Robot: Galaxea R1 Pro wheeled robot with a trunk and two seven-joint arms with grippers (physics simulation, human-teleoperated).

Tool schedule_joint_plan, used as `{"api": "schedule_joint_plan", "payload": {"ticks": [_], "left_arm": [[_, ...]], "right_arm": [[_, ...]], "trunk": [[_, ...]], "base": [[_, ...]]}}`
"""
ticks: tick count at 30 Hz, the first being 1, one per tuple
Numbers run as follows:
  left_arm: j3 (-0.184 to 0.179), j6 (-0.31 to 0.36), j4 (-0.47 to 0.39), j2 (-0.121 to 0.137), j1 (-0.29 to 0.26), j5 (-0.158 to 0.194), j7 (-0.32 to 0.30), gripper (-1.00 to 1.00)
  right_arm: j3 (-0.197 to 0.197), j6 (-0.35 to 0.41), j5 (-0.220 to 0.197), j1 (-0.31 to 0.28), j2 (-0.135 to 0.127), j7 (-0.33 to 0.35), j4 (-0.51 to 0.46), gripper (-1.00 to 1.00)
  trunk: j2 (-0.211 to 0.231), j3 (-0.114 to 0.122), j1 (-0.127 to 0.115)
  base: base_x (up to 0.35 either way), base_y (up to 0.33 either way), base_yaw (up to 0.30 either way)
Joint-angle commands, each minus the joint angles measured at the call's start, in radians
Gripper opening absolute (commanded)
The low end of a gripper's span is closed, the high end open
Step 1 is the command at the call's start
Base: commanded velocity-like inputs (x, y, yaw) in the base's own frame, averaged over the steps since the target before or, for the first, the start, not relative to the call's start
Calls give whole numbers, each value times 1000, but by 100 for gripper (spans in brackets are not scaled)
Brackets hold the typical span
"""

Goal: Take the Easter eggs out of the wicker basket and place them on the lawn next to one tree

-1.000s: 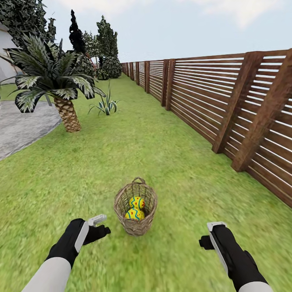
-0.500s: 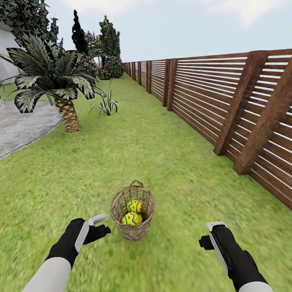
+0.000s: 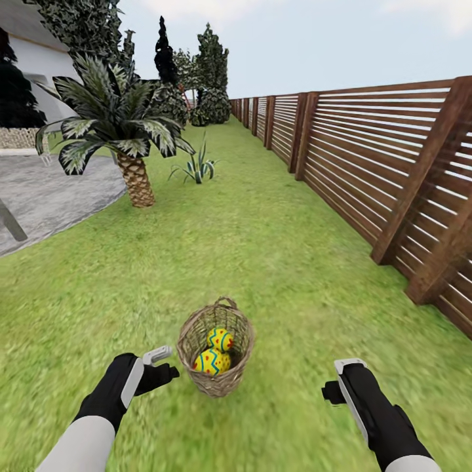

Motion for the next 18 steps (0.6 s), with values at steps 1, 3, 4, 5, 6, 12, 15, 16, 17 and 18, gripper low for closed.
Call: {"api": "schedule_joint_plan", "payload": {"ticks": [1,3,4,5,6,12,15,16,17,18], "left_arm": [[5,5,-1,-1,-1,4,1,100],[6,5,-2,-1,-1,4,1,100],[6,5,-2,-1,-1,4,1,100],[6,5,-2,-1,-1,4,1,100],[7,5,-2,-1,-1,4,1,100],[8,4,-3,-1,-1,4,1,100],[8,4,-3,-1,-1,6,1,100],[8,4,-3,-1,-1,11,1,100],[8,4,-3,-1,-1,20,1,100],[8,3,-3,0,-1,33,2,100]], "right_arm": [[0,4,5,0,0,2,-1,100],[0,4,5,0,0,2,-1,100],[0,4,5,0,0,2,-1,100],[0,4,5,0,0,2,-1,100],[0,4,5,0,0,2,-1,100],[0,-11,5,0,0,2,-1,100],[0,-14,5,0,0,2,-1,100],[0,-14,5,0,0,2,-1,100],[0,-14,5,0,0,2,-1,100],[0,-14,5,0,0,2,-1,100]], "trunk": [[0,-1,0],[0,-2,0],[0,-2,0],[0,-2,0],[0,-2,0],[0,-2,0],[0,-2,0],[0,-2,0],[0,-2,0],[0,-2,0]], "base": [[223,-275,283],[225,-272,284],[227,-271,285],[228,-269,285],[229,-268,285],[262,-236,286],[287,-207,286],[289,-203,286],[289,-203,286],[289,-203,286]]}}
